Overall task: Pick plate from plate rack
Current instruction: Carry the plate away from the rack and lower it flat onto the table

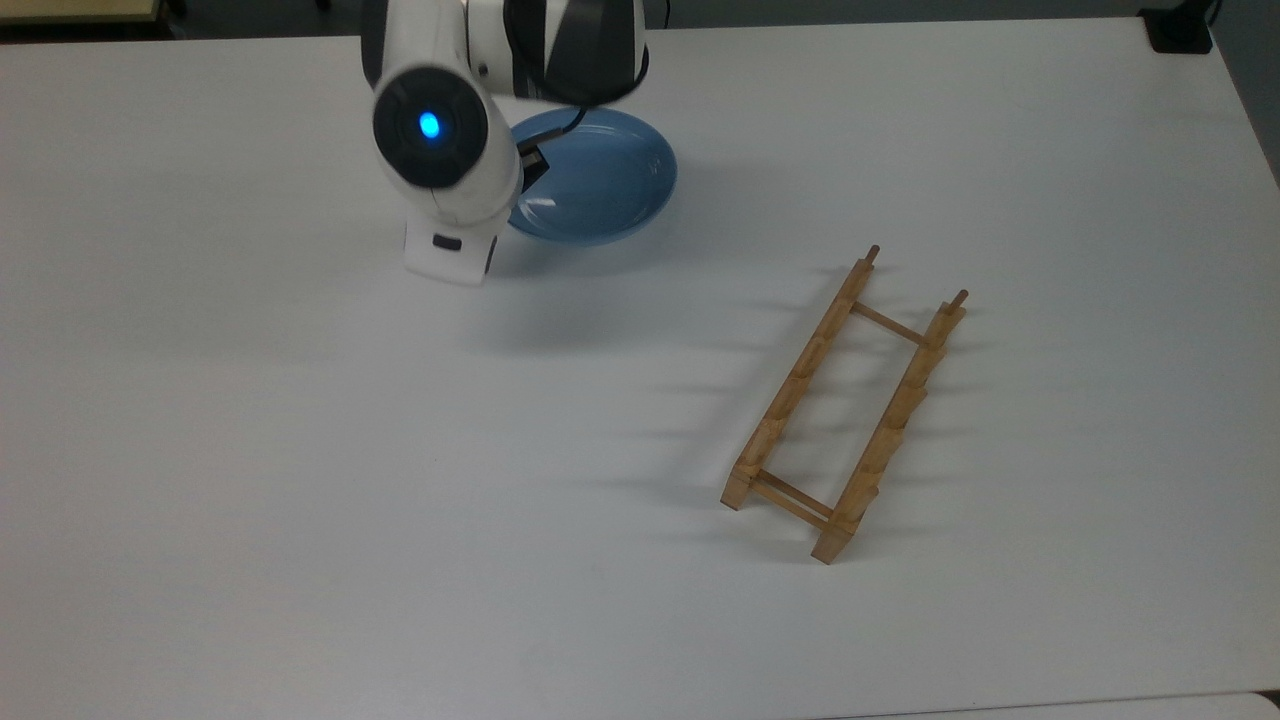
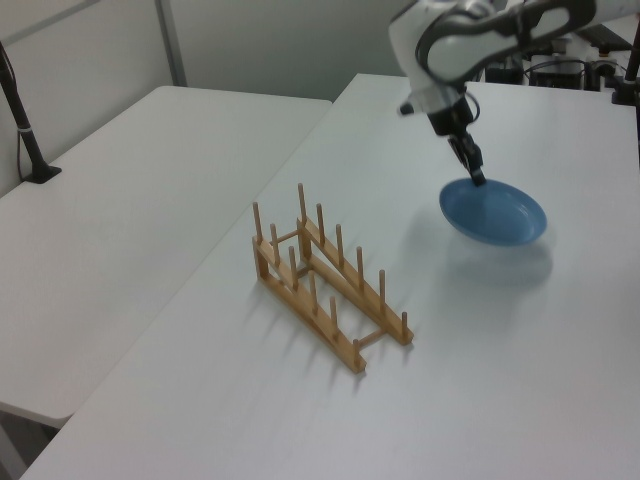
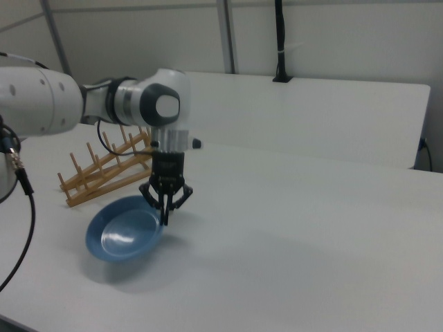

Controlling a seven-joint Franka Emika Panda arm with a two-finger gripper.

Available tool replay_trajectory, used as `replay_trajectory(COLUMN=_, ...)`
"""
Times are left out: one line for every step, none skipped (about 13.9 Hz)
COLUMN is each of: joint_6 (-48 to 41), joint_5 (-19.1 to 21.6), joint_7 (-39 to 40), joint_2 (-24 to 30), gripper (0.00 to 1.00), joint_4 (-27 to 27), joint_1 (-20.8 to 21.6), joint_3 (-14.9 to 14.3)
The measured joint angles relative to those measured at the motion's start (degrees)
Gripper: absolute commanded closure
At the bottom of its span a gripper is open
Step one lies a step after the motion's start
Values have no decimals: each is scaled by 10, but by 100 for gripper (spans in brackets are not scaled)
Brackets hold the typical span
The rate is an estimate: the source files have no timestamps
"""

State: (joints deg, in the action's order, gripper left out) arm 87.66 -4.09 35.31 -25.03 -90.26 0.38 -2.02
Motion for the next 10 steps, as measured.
replay_trajectory(joint_6=-1, joint_5=-8, joint_7=2, joint_2=-14, gripper=100, joint_4=0, joint_1=0, joint_3=0)
replay_trajectory(joint_6=-1, joint_5=-13, joint_7=2, joint_2=-26, gripper=100, joint_4=0, joint_1=0, joint_3=0)
replay_trajectory(joint_6=-1, joint_5=-17, joint_7=2, joint_2=-37, gripper=100, joint_4=0, joint_1=0, joint_3=0)
replay_trajectory(joint_6=-1, joint_5=-22, joint_7=2, joint_2=-45, gripper=93, joint_4=0, joint_1=0, joint_3=0)
replay_trajectory(joint_6=-1, joint_5=-25, joint_7=2, joint_2=-52, gripper=72, joint_4=0, joint_1=0, joint_3=0)
replay_trajectory(joint_6=-1, joint_5=-27, joint_7=2, joint_2=-56, gripper=28, joint_4=0, joint_1=0, joint_3=0)
replay_trajectory(joint_6=-1, joint_5=-27, joint_7=2, joint_2=-58, gripper=0, joint_4=0, joint_1=0, joint_3=0)
replay_trajectory(joint_6=-1, joint_5=-27, joint_7=2, joint_2=-59, gripper=0, joint_4=0, joint_1=0, joint_3=0)
replay_trajectory(joint_6=-1, joint_5=-27, joint_7=2, joint_2=-59, gripper=0, joint_4=1, joint_1=0, joint_3=0)
replay_trajectory(joint_6=-1, joint_5=-28, joint_7=0, joint_2=-58, gripper=0, joint_4=5, joint_1=0, joint_3=0)
